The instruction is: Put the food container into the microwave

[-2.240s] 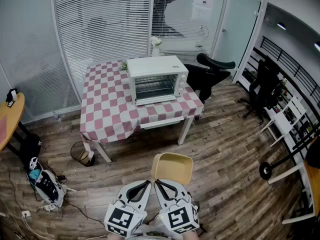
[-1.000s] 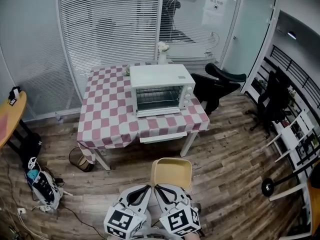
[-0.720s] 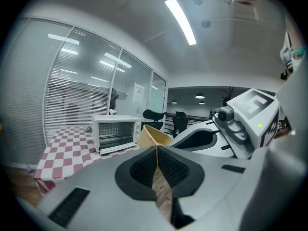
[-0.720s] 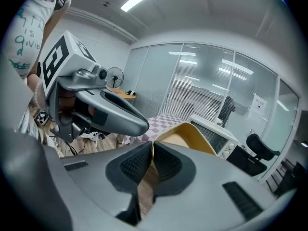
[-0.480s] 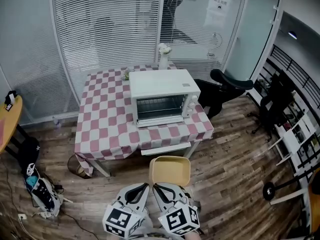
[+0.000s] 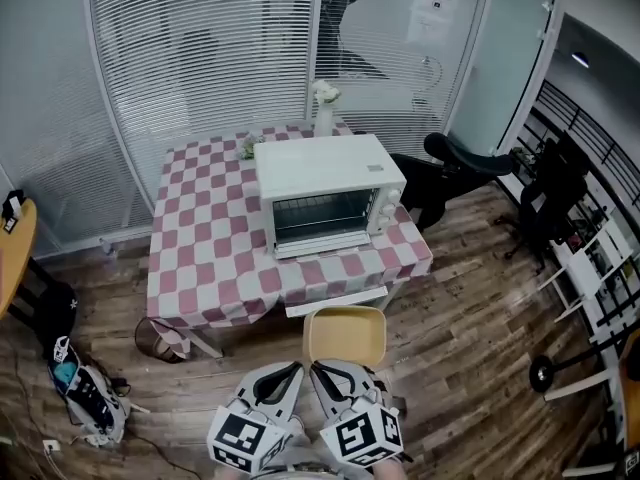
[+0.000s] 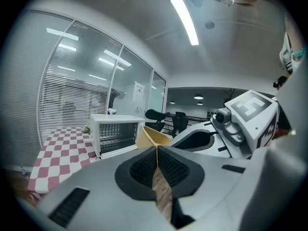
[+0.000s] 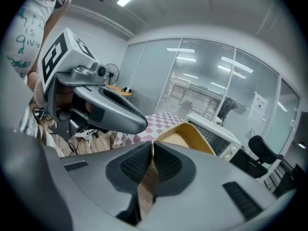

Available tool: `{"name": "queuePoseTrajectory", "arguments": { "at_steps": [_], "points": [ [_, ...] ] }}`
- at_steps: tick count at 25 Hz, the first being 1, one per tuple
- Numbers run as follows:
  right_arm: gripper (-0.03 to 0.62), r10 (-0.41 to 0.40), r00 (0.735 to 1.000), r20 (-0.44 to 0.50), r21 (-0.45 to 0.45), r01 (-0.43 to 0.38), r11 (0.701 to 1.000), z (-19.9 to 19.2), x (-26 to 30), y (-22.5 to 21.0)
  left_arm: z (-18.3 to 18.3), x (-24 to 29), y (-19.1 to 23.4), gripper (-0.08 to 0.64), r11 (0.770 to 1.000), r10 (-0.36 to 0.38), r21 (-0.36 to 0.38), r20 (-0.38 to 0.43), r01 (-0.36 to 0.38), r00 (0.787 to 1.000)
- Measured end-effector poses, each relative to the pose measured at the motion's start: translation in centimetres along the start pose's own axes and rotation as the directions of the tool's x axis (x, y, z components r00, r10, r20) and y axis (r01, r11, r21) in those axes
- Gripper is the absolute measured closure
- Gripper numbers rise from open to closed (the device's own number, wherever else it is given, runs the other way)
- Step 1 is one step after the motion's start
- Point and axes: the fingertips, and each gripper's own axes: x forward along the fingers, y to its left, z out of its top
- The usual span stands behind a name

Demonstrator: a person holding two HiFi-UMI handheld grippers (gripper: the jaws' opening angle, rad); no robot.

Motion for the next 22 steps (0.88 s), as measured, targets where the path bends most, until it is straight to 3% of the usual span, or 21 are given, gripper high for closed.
{"name": "queuePoseTrajectory", "arguments": {
  "at_steps": [12,22],
  "points": [
    [0.583,0.027,0.999,-0.037,0.013,-0.027,1.0,-0.8,2.2,-1.5,0.3,1.5,2.1,0.543,0.999,0.015,-0.034,-0.018,-0.015,1.0],
    [0.583,0.092,0.996,0.002,-0.027,-0.092,0.995,-1.4,6.5,-7.9,2.9,7.9,5.8,0.543,0.993,0.104,-0.053,0.004,-0.103,0.995]
  ]
}}
